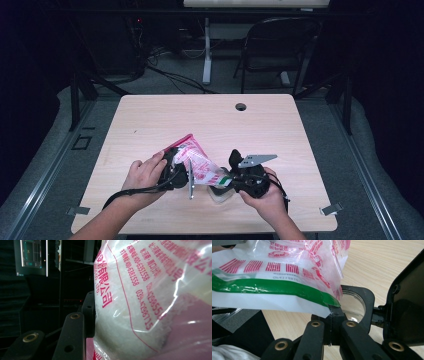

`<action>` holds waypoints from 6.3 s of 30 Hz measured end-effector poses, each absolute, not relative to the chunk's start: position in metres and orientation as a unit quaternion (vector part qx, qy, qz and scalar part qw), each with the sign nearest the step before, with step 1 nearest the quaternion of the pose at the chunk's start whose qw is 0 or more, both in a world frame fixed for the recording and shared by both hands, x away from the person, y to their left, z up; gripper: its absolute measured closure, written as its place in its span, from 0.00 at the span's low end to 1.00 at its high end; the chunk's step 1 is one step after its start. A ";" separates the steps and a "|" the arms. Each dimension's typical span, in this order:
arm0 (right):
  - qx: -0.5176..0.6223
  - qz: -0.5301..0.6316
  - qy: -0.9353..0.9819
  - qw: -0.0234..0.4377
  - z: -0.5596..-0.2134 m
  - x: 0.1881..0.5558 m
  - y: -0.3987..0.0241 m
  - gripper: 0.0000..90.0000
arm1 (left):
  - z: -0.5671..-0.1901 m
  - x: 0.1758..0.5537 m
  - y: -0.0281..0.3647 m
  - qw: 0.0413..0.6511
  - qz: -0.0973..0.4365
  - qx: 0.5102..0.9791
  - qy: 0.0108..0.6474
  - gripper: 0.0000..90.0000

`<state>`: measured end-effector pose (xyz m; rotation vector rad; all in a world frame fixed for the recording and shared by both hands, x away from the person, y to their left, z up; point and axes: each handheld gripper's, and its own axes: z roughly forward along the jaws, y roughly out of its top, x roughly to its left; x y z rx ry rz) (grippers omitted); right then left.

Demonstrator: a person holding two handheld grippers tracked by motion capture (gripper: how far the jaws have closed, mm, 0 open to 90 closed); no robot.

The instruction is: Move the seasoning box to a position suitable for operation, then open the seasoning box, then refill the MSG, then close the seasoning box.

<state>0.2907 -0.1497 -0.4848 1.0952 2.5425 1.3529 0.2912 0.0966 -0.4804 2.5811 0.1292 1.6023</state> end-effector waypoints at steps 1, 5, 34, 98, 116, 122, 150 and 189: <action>0.355 0.438 0.826 0.030 -0.485 0.291 -0.150 1.00 | -0.480 0.291 0.096 0.050 0.528 0.847 0.041 0.68; 0.356 0.437 0.826 0.029 -0.486 0.291 -0.150 1.00 | -0.481 0.291 0.095 0.045 0.527 0.848 0.037 0.68; 0.360 0.433 0.826 0.026 -0.489 0.293 -0.151 1.00 | -0.480 0.289 0.092 0.026 0.541 0.840 0.014 0.68; 0.373 0.433 0.820 0.028 -0.495 0.293 -0.158 1.00 | -0.476 0.282 0.078 0.000 0.576 0.816 -0.038 0.70; 0.374 0.431 0.820 0.034 -0.494 0.293 -0.160 1.00 | -0.476 0.279 0.073 -0.008 0.586 0.808 -0.053 0.70; 0.375 0.431 0.820 0.034 -0.494 0.293 -0.160 1.00 | -0.476 0.279 0.073 -0.011 0.587 0.807 -0.059 0.71; 0.376 0.434 0.818 0.034 -0.495 0.293 -0.162 1.00 | -0.472 0.279 0.068 -0.027 0.592 0.801 -0.084 0.72; 0.381 0.433 0.816 0.037 -0.498 0.295 -0.163 1.00 | -0.469 0.277 0.064 -0.035 0.600 0.793 -0.098 0.73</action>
